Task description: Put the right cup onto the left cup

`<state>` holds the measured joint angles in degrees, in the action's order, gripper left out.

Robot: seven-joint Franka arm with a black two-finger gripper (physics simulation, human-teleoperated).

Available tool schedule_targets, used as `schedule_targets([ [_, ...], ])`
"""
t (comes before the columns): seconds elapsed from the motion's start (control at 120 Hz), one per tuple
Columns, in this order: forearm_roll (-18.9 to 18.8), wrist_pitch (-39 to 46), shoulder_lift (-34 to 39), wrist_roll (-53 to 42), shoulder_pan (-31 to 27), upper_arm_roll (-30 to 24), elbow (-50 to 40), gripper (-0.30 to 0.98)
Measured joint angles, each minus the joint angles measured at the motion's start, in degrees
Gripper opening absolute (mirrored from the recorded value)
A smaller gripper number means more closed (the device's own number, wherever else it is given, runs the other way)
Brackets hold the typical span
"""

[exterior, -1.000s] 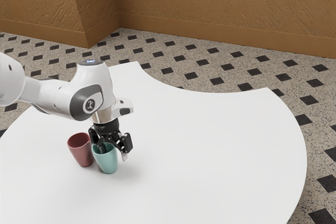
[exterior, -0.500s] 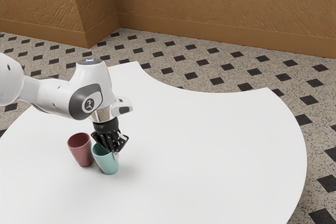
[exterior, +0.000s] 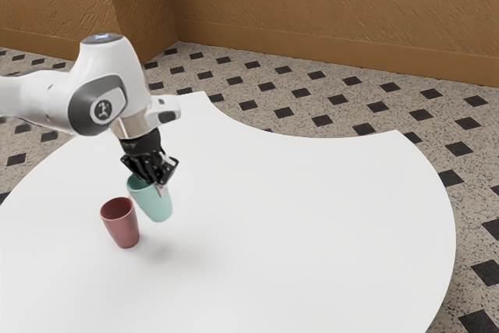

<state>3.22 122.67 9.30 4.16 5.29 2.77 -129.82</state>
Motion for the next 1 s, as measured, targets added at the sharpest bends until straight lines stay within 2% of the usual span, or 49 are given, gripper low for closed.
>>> schedule_targets([
  [0.217,-2.03,-6.62,5.2,-0.35,0.06,2.72,1.86,-0.1],
  [0.45,-4.56,-10.64,6.05,-1.43,-0.03,6.24,2.4,-0.1],
  [0.742,-7.08,-10.17,4.68,-2.52,-0.04,8.64,2.57,-0.1],
  [1.0,-7.7,-7.66,1.36,-3.09,-0.06,8.92,2.51,-0.1],
])
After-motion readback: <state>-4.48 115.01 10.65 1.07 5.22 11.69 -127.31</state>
